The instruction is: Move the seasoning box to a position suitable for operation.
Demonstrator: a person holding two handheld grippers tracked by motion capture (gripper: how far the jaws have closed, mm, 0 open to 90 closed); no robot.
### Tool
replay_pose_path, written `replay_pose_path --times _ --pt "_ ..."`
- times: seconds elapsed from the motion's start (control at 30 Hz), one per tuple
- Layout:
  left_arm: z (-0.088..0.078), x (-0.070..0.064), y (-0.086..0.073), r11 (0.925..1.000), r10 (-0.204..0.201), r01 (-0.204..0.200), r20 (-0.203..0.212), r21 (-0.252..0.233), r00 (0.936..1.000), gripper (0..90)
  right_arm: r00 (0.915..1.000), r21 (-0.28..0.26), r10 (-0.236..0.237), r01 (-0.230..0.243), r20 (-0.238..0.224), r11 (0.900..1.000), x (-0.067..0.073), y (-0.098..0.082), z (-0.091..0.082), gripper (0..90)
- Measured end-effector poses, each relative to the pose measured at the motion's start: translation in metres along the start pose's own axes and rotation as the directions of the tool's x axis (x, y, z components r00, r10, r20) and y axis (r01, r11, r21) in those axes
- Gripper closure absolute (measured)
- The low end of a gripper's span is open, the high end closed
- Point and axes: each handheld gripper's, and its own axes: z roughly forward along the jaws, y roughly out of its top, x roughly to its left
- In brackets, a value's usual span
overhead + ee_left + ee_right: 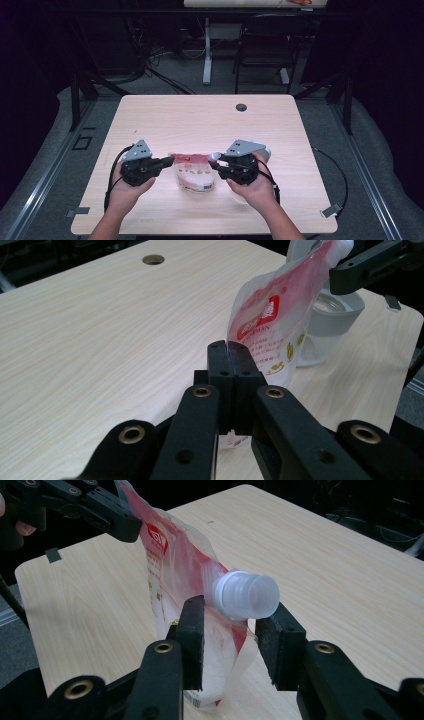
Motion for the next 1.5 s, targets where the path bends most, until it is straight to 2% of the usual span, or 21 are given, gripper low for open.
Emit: replay_pose_path --times 0.37,0.67,0.83,1.0,1.13,1.4,1.5 --pt "-0.002 0.002 -0.002 0.9999 -0.014 0.014 0.017 0.000 0.9998 86.4 0.9993 0.009 0.000 0.000 -0.038 1.000 0.000 0.000 -0.001 62.1" --pt "-0.005 0.005 -0.001 0.9995 -0.029 0.029 0.022 -0.014 0.9993 71.7 0.9991 0.002 -0.007 0.007 -0.041 1.000 0.000 0.005 -0.006 56.6" --pt "-0.006 0.005 -0.001 0.9994 -0.028 0.028 0.022 -0.021 0.9994 67.9 0.9994 -0.015 0.000 -0.001 -0.035 1.000 -0.001 0.008 -0.010 52.2" --pt "-0.006 0.005 0.000 0.9996 -0.027 0.026 0.027 0.011 0.9993 62.5 0.9989 -0.029 -0.025 0.024 -0.040 0.999 -0.001 0.011 -0.015 49.9" --pt "-0.005 0.004 0.001 0.9992 -0.019 0.018 0.024 0.036 0.9995 59.6 0.9988 -0.031 -0.019 0.018 -0.045 0.999 -0.001 0.018 -0.018 50.9" --pt "-0.012 0.007 0.001 0.9996 -0.028 0.028 0.041 0.003 0.9988 62.3 0.9935 0.000 -0.092 0.093 -0.067 0.996 0.005 0.040 -0.018 60.9" --pt "-0.016 0.009 0.001 0.9987 -0.047 0.048 0.042 -0.019 0.9980 60.7 0.9893 0.020 -0.128 0.129 -0.071 0.991 0.008 0.049 -0.013 62.0"
